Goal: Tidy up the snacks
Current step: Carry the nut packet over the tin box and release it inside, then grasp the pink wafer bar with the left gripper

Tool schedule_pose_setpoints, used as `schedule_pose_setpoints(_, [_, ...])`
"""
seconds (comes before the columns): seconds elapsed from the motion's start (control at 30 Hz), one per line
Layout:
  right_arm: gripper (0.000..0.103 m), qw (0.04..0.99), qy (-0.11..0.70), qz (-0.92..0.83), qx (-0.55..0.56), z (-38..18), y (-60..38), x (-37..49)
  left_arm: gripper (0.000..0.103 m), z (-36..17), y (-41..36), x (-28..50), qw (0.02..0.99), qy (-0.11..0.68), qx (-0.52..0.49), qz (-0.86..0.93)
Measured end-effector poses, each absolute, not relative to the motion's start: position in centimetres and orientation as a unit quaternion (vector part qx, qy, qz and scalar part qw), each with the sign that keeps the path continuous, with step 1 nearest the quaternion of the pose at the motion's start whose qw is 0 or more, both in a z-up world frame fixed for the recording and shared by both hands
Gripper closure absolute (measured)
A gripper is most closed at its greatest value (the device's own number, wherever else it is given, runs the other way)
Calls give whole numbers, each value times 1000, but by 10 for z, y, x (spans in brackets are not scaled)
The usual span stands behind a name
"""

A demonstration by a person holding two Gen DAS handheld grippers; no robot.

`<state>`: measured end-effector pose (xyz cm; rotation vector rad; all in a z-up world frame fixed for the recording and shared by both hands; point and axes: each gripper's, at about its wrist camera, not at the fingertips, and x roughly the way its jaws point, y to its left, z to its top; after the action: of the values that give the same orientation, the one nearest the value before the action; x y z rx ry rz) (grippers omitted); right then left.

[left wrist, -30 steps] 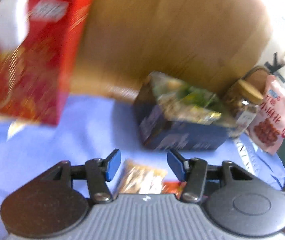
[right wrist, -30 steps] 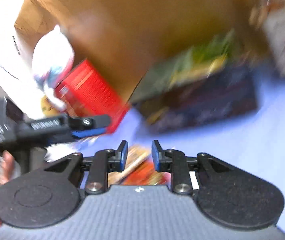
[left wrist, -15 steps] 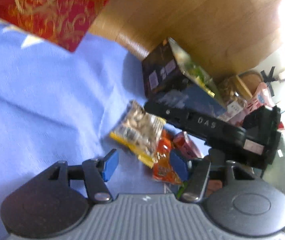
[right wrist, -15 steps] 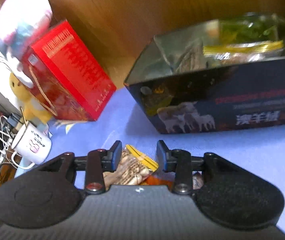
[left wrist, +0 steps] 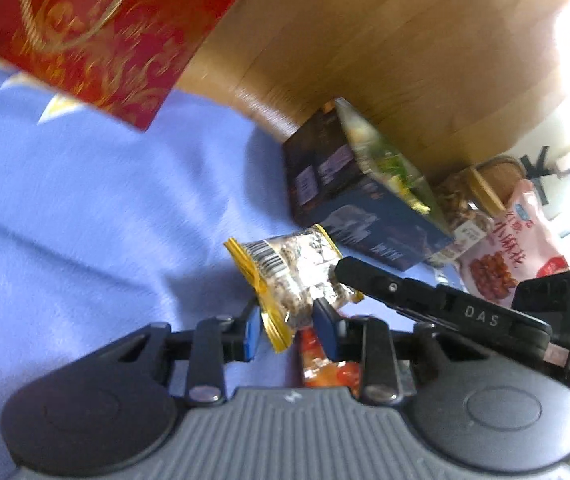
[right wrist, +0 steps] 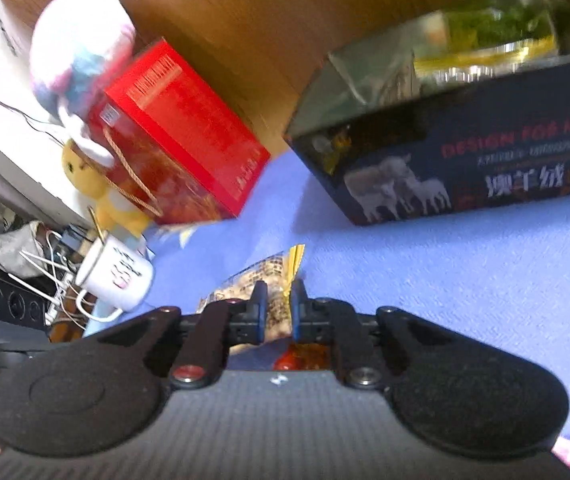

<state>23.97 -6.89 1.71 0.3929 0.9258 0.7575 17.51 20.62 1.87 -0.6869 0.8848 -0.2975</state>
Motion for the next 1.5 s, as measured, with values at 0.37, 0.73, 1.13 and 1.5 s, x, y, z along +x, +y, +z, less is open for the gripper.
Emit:
schedule_pose_setpoints(0.37, [89,871,309,316,216,79,-110,263,75,96,152,261,886,362,-225,-181])
schedule_pose_setpoints(0.73, [82,894,314,245,205,47,-122,329,47,67,98,335,913,383,-108,-90])
schedule_pose_setpoints(1.13, [75,904,265,245,228,67,-163,265,45,92,115,244,925,328,-147,-124])
schedule_pose_setpoints(1.5, [62,897,286,257,218,16,-198,141,45,34,83,185,919,366,-116,-93])
